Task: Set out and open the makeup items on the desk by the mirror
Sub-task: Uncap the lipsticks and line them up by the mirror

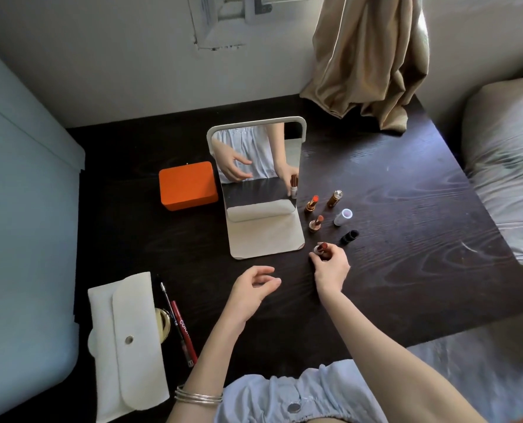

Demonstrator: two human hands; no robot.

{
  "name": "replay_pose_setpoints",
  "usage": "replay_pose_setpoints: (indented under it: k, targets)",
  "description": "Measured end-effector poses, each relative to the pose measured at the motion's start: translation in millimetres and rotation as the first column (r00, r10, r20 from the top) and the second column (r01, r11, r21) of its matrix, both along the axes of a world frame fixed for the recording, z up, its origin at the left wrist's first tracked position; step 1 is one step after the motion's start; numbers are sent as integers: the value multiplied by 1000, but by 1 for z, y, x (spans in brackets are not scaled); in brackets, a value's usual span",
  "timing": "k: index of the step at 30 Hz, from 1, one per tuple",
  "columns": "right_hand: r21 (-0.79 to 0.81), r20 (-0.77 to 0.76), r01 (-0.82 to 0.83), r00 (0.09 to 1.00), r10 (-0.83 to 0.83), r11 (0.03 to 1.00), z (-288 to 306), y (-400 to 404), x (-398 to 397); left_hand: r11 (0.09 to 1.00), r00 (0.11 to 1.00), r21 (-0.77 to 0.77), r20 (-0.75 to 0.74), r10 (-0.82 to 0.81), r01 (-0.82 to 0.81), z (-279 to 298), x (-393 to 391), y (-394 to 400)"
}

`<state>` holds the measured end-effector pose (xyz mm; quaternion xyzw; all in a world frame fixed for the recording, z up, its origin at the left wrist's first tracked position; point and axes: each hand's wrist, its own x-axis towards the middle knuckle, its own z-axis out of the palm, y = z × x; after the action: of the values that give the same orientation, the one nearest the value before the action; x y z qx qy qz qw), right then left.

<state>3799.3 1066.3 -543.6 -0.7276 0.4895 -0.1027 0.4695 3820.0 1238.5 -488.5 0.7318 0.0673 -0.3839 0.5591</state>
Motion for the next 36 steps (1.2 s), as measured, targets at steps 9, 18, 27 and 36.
replay_pose_setpoints:
  k: [9, 18, 27, 36]
  targets:
    - [-12, 22, 31, 999, -31, 999, -3, 3, 5, 1000, 1000, -5, -13, 1, -1, -5, 3, -2]
    - [-4, -15, 94, 995, -94, 996, 1, 4, 11, 999, 1000, 35, -8, 0, 0, -7, 3, 6]
    - [31, -3, 154, 988, -154, 988, -1, 6, 14, 999, 1000, 51, -14, -7, 8, -8, 2, 8]
    - [6, 2, 130, 991, -130, 991, -6, 5, 14, 998, 999, 58, -32, 3, -2, -12, -1, 13]
